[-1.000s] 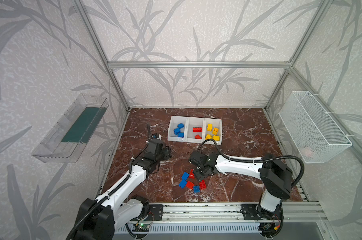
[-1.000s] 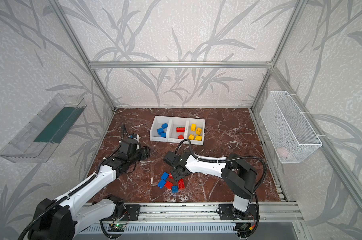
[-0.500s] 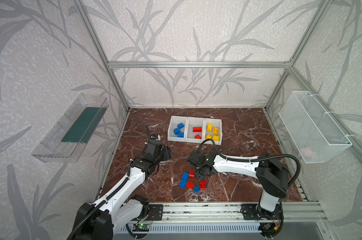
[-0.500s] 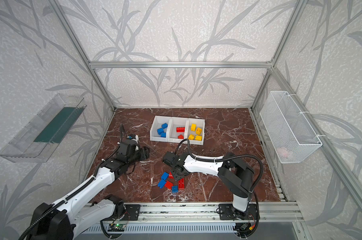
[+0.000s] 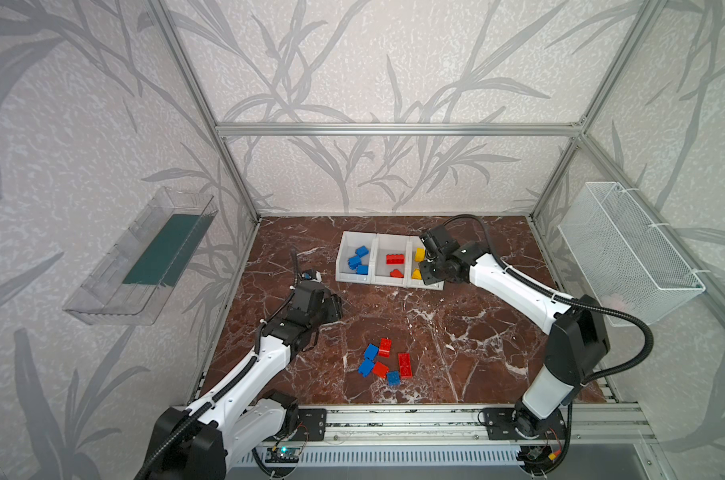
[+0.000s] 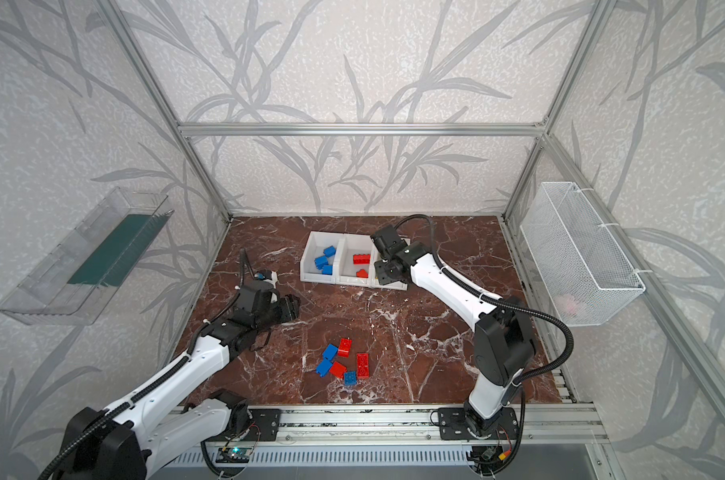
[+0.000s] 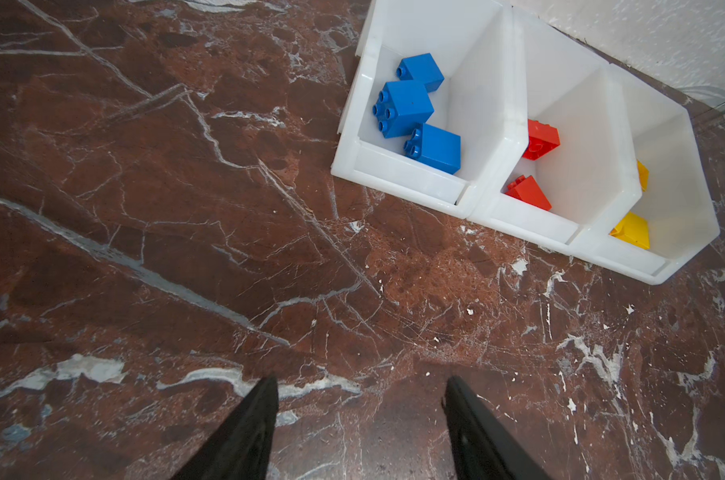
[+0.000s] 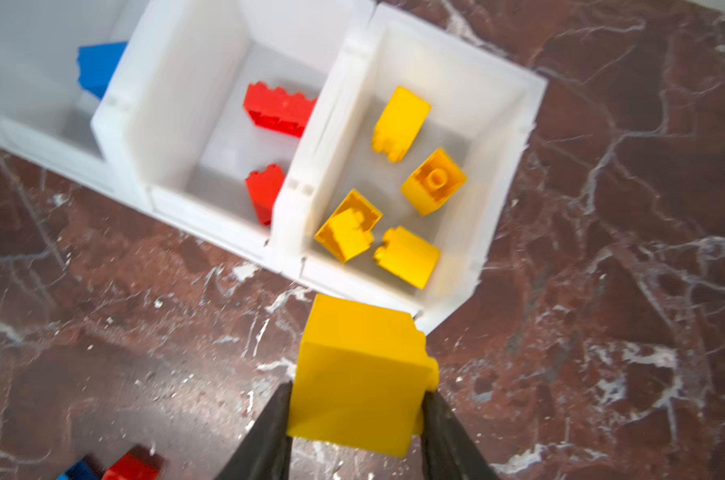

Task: Sort the legos into containers by color
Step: 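Carry the yellow brick with the right gripper and drop it in the yellow compartment, then withdraw the right arm while the left gripper reaches to the pile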

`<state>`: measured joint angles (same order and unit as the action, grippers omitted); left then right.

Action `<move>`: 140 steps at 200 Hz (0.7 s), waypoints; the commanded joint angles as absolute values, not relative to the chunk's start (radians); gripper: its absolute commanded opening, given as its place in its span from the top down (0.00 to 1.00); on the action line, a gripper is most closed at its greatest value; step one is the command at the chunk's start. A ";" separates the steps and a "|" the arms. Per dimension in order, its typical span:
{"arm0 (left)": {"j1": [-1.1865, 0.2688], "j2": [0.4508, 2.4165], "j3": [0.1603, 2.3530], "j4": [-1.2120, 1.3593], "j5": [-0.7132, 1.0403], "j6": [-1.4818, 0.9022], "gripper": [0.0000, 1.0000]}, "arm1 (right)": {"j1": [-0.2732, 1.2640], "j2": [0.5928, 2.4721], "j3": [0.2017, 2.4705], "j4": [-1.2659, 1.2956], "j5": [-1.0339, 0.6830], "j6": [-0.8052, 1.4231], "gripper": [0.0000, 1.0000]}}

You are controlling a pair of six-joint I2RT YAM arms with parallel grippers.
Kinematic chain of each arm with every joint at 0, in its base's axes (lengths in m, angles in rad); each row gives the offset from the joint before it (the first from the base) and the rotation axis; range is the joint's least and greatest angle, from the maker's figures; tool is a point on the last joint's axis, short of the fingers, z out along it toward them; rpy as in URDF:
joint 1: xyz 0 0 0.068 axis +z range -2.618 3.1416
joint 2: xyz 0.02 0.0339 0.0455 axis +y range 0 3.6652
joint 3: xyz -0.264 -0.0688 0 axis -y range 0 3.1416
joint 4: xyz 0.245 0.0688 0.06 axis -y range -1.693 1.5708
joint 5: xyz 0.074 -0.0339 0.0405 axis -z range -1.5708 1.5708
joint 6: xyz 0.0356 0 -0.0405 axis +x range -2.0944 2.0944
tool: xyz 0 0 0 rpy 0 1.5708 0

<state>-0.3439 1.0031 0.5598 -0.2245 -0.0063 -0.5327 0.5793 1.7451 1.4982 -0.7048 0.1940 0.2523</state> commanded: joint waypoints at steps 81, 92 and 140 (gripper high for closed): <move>-0.360 0.959 0.528 -0.242 0.028 -0.568 0.34 | 0.503 1.974 1.695 -0.730 0.163 0.206 0.51; -0.362 0.958 0.528 -0.243 0.029 -0.570 0.34 | 0.503 1.980 1.703 -0.731 0.160 0.208 0.46; -0.376 0.956 0.522 -0.244 0.025 -0.573 0.34 | 0.503 1.973 1.710 -0.736 0.144 0.214 0.37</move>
